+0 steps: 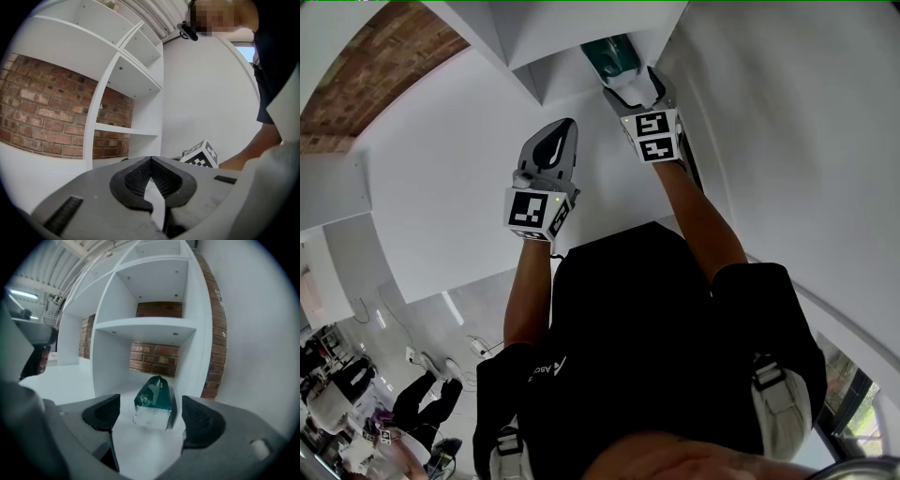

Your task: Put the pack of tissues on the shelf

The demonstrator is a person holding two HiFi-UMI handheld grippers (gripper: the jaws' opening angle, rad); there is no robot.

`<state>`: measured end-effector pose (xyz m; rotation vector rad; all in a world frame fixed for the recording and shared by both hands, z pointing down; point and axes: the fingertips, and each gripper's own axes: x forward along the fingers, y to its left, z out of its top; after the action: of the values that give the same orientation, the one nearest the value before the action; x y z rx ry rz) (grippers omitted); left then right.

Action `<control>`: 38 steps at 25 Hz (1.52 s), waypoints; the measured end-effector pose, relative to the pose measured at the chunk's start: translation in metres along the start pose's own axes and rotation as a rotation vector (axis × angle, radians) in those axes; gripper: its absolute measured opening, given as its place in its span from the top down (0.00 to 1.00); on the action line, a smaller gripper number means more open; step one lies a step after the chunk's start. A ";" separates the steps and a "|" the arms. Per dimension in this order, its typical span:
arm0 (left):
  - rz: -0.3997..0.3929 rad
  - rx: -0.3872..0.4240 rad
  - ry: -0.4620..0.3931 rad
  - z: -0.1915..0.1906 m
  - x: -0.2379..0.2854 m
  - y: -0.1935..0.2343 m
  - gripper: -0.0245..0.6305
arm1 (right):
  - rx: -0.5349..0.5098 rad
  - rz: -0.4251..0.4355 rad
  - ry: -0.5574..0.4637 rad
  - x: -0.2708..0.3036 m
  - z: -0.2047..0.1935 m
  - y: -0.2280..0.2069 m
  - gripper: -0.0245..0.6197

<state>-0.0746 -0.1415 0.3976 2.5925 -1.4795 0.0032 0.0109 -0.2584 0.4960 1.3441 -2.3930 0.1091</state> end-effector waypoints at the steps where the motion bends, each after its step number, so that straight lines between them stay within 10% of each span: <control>1: 0.000 -0.001 -0.007 0.002 0.000 -0.003 0.96 | 0.005 0.016 -0.020 -0.009 0.005 0.001 0.33; 27: -0.009 0.037 -0.171 0.063 -0.031 -0.061 0.96 | 0.070 0.279 -0.378 -0.181 0.082 0.045 0.96; 38: -0.013 0.043 -0.159 0.060 -0.029 -0.065 0.96 | 0.085 0.296 -0.377 -0.183 0.077 0.047 0.96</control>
<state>-0.0382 -0.0927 0.3276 2.6924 -1.5288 -0.1783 0.0333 -0.1052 0.3626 1.1147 -2.9264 0.0402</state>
